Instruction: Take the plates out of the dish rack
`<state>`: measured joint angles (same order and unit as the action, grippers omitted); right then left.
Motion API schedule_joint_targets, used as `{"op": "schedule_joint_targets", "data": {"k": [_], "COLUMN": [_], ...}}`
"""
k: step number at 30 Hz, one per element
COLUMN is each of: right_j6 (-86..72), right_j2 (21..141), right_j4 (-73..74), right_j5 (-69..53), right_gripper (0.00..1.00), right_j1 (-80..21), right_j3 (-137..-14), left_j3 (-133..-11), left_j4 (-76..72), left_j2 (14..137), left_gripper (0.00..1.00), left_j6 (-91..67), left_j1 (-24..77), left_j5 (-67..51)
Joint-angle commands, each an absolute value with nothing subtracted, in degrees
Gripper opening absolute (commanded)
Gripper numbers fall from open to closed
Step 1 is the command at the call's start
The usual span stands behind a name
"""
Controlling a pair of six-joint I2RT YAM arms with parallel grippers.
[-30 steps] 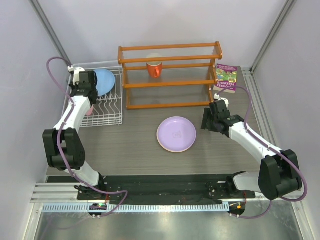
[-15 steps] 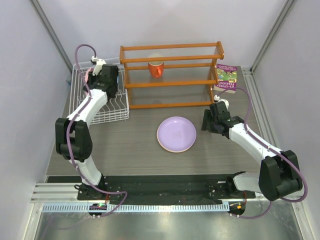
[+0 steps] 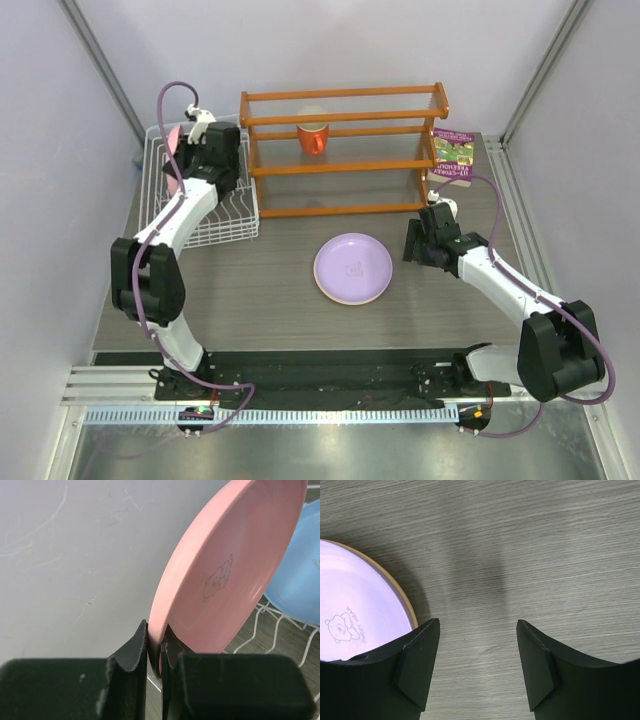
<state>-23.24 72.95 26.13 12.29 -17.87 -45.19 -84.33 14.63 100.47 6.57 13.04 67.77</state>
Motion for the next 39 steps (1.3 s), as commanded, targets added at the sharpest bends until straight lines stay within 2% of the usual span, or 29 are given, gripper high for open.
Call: {"op": "schedule_joint_targets", "data": {"k": [1,7,11,12,19,30,39], "right_j6": [-23.11,-22.94,-22.5,-22.24,-22.85,-28.91,-31.11], "right_j2": [71.19,69.88,68.29,67.86,65.04,68.28,74.53], "right_j4": [24.43,24.61,24.52,24.35,21.1,9.76,3.87], "right_j5": [12.22,9.94,5.55,3.8,-6.83,-12.57,-11.42], "right_gripper": [0.68,0.69,0.68,0.68,0.69,0.69,0.69], "right_j1": [-17.67,-17.67,-17.67,-17.67,-17.75,-23.64,-28.92], "right_j3": [-45.7,-46.84,-48.86,-49.48,-53.0,-53.79,-52.65], "left_j3": [-85.78,-84.03,-83.94,-83.24,-74.1,-59.52,-56.08], "left_j4": [8.09,12.9,25.38,26.53,27.78,21.37,20.13], "left_j2": [95.45,88.97,83.34,82.02,74.01,68.47,66.09], "left_gripper": [0.05,0.0,0.0,0.0,0.0,0.0,0.0], "left_j6": [9.75,7.04,-6.73,-9.29,-22.66,-34.01,-37.18], "left_j1": [13.36,15.02,17.22,17.14,17.84,21.18,26.27], "left_j5": [71.63,66.72,50.93,43.32,14.09,0.27,-5.01]}}
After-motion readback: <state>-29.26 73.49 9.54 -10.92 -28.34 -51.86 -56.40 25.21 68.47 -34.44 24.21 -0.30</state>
